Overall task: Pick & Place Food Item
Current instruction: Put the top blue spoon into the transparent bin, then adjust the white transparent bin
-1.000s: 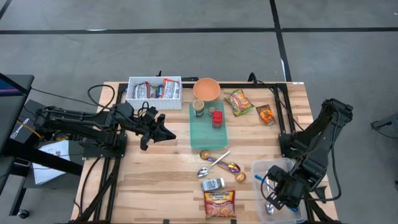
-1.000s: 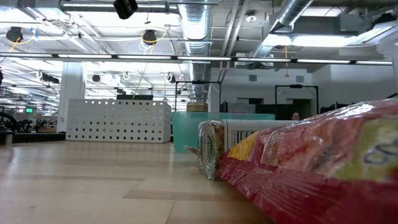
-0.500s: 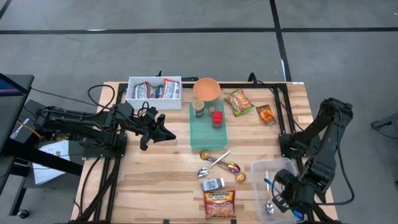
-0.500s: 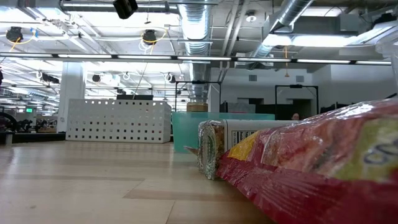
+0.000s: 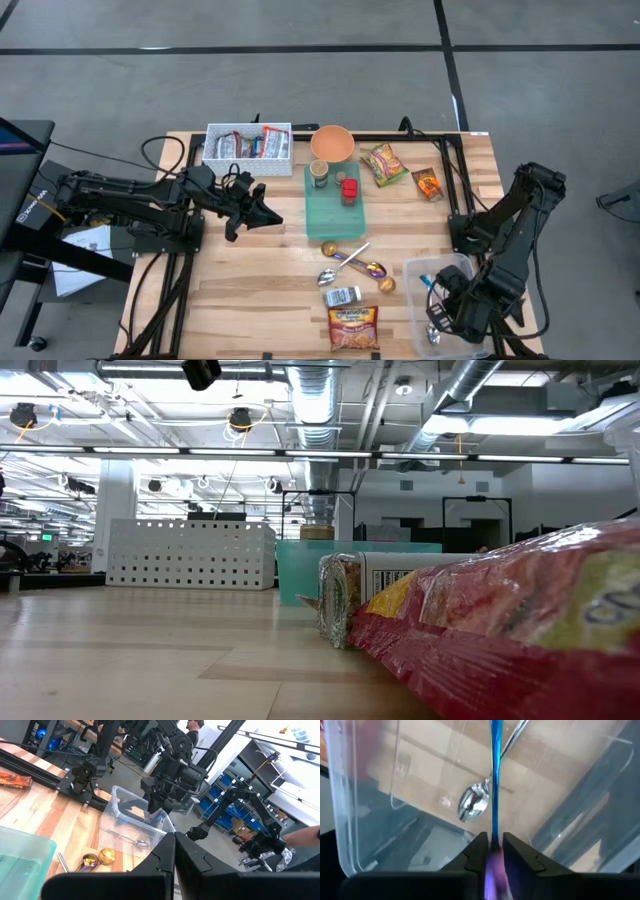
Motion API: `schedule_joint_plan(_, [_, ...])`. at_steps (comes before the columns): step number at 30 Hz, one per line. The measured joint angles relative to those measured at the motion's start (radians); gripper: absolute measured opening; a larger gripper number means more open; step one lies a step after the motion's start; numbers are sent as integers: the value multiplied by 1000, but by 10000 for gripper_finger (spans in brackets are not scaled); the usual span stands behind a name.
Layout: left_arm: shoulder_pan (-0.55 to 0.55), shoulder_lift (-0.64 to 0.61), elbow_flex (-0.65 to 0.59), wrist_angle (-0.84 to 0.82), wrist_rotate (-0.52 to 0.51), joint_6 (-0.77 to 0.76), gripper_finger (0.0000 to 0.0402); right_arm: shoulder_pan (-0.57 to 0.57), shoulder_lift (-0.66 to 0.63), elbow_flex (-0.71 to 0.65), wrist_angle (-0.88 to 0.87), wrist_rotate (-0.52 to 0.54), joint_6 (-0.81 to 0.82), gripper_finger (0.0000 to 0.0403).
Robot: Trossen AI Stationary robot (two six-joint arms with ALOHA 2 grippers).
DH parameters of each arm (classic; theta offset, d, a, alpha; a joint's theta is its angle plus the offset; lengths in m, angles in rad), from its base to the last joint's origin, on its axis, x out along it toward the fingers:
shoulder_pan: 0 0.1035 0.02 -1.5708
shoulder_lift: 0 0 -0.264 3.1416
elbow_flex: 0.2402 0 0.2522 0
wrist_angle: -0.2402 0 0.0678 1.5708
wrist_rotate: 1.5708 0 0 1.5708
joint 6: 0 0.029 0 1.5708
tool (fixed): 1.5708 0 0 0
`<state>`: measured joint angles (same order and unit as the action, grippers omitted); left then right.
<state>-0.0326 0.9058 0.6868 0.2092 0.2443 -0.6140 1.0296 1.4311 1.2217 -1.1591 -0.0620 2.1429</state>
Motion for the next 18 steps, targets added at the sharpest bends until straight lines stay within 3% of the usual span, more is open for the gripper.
schedule_joint_plan(6, [0, 0, 0, 0, 0, -2, 0, 12, -2, 0, 1, -11, 2, 109])
schedule_joint_plan(10, [0, 0, 0, 0, 0, -4, 0, 10, -2, 0, 93, -12, -24, 123])
schedule_joint_plan(14, [0, 0, 0, 0, 0, -4, 0, -6, -2, 0, 147, -19, -29, 108])
schedule_joint_plan(18, [0, 0, 0, 0, 0, -4, 0, -30, 7, 0, 200, -24, -33, 68])
